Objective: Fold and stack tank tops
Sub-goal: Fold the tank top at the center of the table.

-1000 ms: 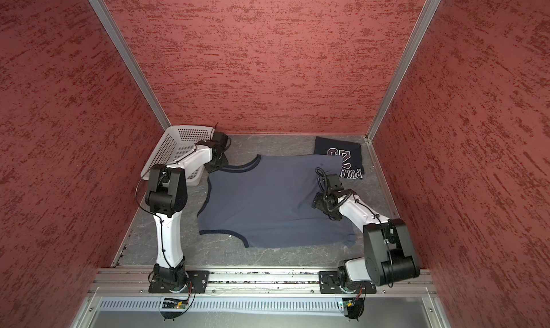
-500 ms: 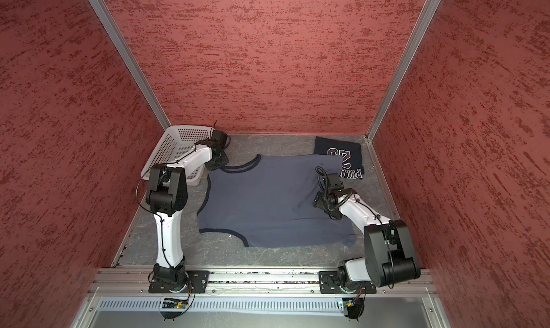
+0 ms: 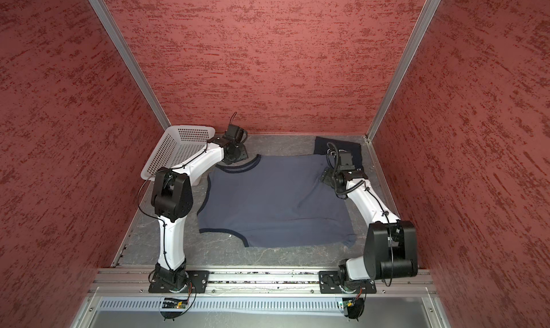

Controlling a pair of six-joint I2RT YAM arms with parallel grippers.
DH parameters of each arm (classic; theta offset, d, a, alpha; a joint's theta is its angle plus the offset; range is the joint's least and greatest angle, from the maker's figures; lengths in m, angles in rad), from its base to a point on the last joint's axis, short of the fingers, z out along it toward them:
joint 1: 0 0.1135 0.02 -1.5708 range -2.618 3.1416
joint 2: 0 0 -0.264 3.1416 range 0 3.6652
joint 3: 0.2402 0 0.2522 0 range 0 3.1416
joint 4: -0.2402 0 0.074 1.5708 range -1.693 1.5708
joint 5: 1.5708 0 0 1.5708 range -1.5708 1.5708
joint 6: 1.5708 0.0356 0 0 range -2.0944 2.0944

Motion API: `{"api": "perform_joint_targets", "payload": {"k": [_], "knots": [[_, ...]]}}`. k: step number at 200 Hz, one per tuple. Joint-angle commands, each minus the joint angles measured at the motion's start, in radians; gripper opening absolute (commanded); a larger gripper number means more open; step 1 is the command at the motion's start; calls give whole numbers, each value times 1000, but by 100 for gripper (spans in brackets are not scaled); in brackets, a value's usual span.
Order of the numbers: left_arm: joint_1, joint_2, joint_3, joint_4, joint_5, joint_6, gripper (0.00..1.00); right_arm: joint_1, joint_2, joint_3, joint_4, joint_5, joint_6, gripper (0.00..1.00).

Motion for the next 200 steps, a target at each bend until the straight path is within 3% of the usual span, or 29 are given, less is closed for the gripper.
{"api": "perform_joint_targets", "payload": {"k": [1, 51, 82, 123, 200], "knots": [[-3, 60, 54, 90, 112, 44, 62, -42, 80, 87, 46, -1, -28, 85], [0, 262, 278, 144, 272, 106, 61, -108, 306, 302, 111, -33, -37, 84], [-1, 365, 407, 119, 305, 114, 61, -133, 429, 427, 116, -42, -60, 84], [-2, 466, 526, 47, 295, 111, 61, -168, 554, 554, 92, -41, -78, 83], [-15, 523, 569, -3, 225, 125, 65, -191, 703, 676, 62, -105, -113, 83]]}}
